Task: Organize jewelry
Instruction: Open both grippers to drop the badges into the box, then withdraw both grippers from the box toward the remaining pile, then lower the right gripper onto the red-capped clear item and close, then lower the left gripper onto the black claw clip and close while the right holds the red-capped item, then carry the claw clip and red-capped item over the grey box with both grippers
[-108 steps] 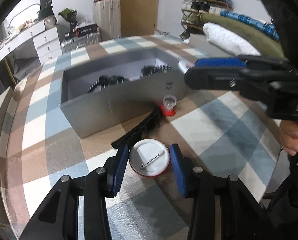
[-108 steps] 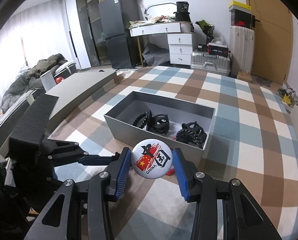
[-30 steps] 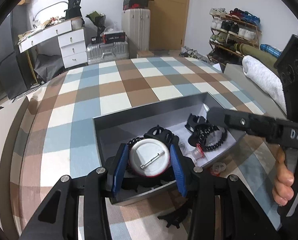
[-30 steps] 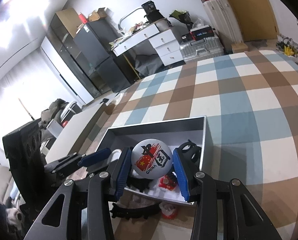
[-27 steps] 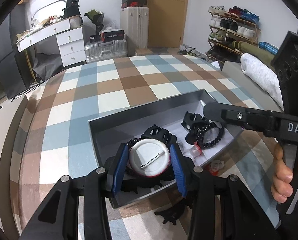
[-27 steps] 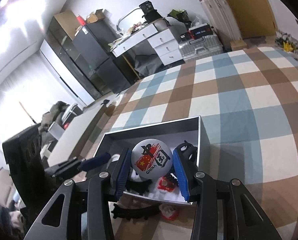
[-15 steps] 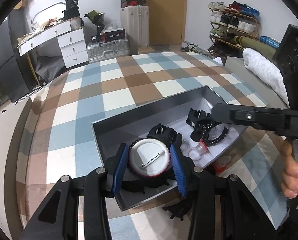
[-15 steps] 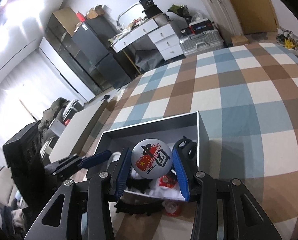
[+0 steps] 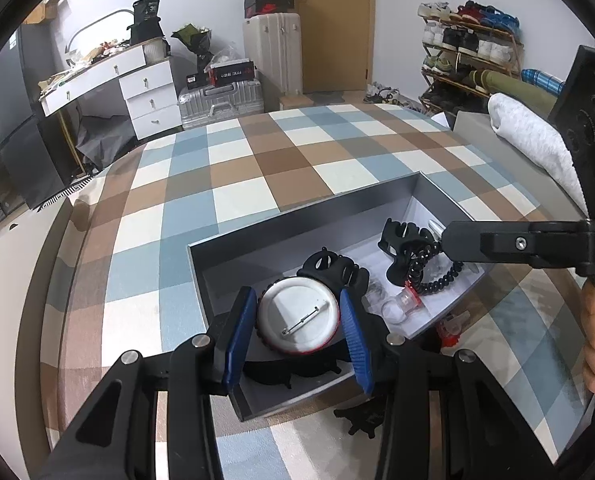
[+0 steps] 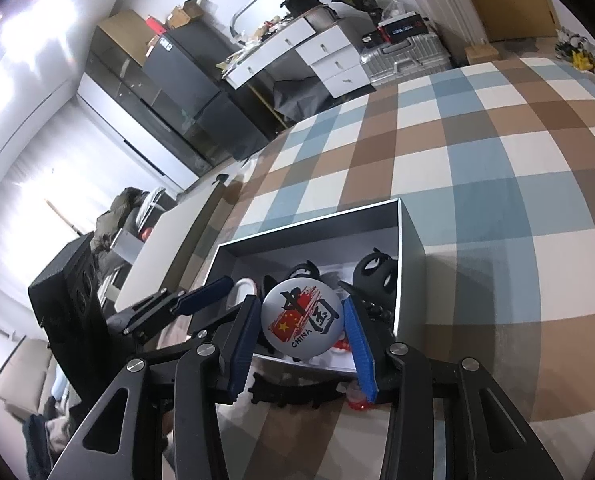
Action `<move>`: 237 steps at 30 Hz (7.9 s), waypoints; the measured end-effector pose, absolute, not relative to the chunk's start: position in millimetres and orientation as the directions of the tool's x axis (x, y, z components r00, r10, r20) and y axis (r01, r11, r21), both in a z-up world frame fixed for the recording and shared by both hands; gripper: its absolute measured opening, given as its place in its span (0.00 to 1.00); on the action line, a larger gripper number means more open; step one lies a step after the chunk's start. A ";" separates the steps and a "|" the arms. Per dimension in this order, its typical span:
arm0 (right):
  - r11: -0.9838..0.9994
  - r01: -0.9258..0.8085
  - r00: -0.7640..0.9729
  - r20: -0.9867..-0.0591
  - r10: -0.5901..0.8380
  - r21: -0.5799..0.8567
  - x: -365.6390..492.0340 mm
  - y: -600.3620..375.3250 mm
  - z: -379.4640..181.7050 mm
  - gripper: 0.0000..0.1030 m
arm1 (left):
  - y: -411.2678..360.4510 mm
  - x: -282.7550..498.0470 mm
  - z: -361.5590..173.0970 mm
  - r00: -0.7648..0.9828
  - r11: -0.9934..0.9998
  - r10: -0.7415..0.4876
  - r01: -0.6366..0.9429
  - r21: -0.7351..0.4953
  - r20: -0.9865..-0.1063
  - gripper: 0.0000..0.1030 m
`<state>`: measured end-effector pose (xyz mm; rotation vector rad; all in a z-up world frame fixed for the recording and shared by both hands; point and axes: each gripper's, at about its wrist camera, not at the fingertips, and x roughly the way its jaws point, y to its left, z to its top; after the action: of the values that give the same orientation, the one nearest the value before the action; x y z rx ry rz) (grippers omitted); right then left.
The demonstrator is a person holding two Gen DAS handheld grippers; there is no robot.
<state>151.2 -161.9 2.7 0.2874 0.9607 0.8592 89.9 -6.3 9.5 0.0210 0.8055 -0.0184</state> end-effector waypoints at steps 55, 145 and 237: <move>0.827 -0.554 0.444 -0.808 0.386 0.091 111.7 -160.9 -19.1 1.00 | 6.3 37.1 2.2 0.720 0.995 -0.025 -0.049 -0.088 -0.694 0.99; 0.785 -0.620 0.455 -0.808 0.375 0.015 100.0 -135.4 -32.5 0.18 | -29.5 40.8 -21.4 0.601 0.994 -0.087 0.102 -0.032 -0.795 0.99; 0.766 -0.633 0.566 -0.607 0.558 0.115 82.5 -171.0 45.3 0.18 | -30.2 25.7 27.4 0.753 0.985 -0.174 0.123 -0.123 -0.634 0.40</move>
<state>82.5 -171.0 45.2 -0.1208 0.6695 0.7023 25.7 -30.2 27.4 -0.0755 0.6996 -0.1621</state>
